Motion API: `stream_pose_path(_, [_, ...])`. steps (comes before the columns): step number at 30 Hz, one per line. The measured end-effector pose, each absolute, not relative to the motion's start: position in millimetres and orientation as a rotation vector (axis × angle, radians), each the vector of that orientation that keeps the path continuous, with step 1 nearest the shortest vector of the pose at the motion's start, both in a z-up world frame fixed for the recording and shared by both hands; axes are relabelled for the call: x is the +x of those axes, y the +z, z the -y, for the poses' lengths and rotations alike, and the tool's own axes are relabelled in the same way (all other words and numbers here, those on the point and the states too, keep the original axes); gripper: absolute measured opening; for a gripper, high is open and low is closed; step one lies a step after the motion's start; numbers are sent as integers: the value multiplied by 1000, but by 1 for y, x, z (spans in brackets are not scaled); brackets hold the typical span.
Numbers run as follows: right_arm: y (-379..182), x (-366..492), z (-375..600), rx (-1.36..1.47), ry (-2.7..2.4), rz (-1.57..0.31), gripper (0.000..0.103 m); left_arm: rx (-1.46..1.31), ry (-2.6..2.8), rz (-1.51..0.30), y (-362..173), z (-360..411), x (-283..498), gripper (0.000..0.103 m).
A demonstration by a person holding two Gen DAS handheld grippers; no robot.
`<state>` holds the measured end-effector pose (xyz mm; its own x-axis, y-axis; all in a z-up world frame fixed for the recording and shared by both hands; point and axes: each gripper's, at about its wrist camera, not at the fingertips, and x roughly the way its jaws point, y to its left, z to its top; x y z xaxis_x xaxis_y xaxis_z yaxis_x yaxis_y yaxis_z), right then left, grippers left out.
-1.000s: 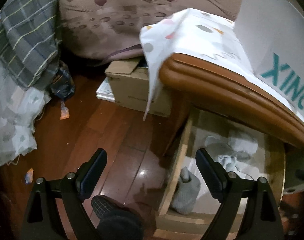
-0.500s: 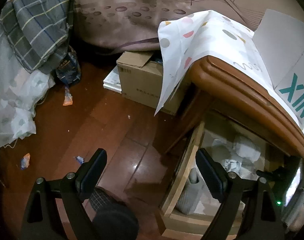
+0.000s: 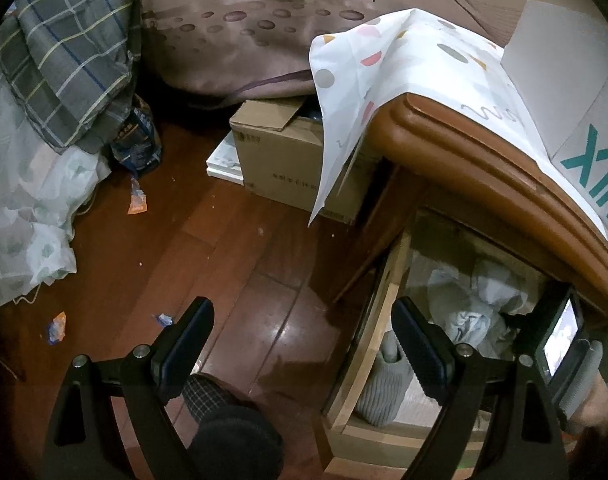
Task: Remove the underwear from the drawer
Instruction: 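Move the right tool into the drawer and grasp the grey hexagon-print socks, then lift the grey hexagon-print socks out of the drawer with the right tool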
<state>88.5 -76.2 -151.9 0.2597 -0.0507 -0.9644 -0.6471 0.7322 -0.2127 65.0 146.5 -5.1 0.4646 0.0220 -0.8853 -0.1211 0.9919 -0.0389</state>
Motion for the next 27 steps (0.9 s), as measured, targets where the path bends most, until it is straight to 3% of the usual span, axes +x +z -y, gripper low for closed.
stream_pose_path(6, [-152, 91, 87, -626, 460, -1269, 77, -92, 81, -1086, -6, -145, 66, 88])
stream_pose_path(9, [-152, 95, 84, -635, 468, -1289, 65, -91, 81, -1087, -6, -144, 66, 88])
stream_pose_path(13, [-150, 86, 84, -663, 496, -1326, 56, -90, 84, -1084, -5, -144, 65, 88])
stream_pose_path(18, [-144, 83, 92, -622, 506, -1382, 33, -86, 81, -1087, -6, -142, 65, 88])
stream_pose_path(27, [-130, 65, 109, -532, 463, -1407, 23, -54, 74, -1082, -7, -134, 63, 88])
